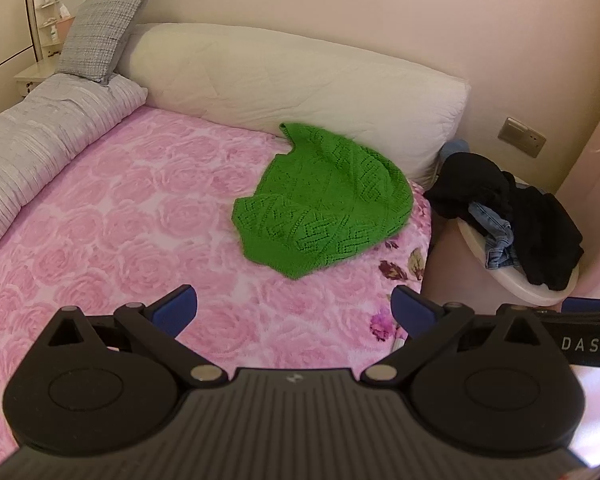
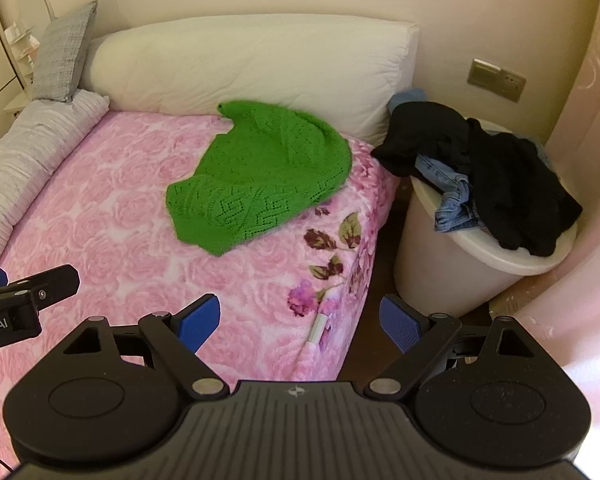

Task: Fold clothes
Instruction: 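Move both grippers toward the green knit sweater on the bed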

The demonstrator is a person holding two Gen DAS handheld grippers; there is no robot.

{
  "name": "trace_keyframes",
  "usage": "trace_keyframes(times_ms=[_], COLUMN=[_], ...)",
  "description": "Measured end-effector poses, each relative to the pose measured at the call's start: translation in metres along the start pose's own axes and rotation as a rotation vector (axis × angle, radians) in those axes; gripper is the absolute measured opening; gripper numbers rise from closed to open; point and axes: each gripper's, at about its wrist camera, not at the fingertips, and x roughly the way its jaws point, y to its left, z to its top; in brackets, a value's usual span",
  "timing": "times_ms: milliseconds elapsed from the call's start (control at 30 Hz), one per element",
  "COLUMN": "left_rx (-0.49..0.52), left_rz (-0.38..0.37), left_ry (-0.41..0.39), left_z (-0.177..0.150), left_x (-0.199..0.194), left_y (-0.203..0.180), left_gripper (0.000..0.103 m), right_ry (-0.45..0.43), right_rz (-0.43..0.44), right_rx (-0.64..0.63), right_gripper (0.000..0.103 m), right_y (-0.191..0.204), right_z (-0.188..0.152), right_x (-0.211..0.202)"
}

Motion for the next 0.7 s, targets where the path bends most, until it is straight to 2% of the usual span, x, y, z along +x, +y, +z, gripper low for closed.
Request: trace_keyframes(times_ms=[333,700], left_rx=[-0.009,-0.037], left_rz=[0.005,0.001], left_ry=[0.030,0.108], left_z=[0.023,0.051], left_x=[0.032,0.091], left_y=[-0.006,-0.021], left_gripper=[0.102,0.102], right_ry=[0.038,0.102], right_rz=[0.005,-0.011], right_rx=[0.000,-0.008], right_gripper=[0.089,0.089], right_y=[-0.012,-0.031], right_z=[0.024,0.057], right_x=[0.030,0.076])
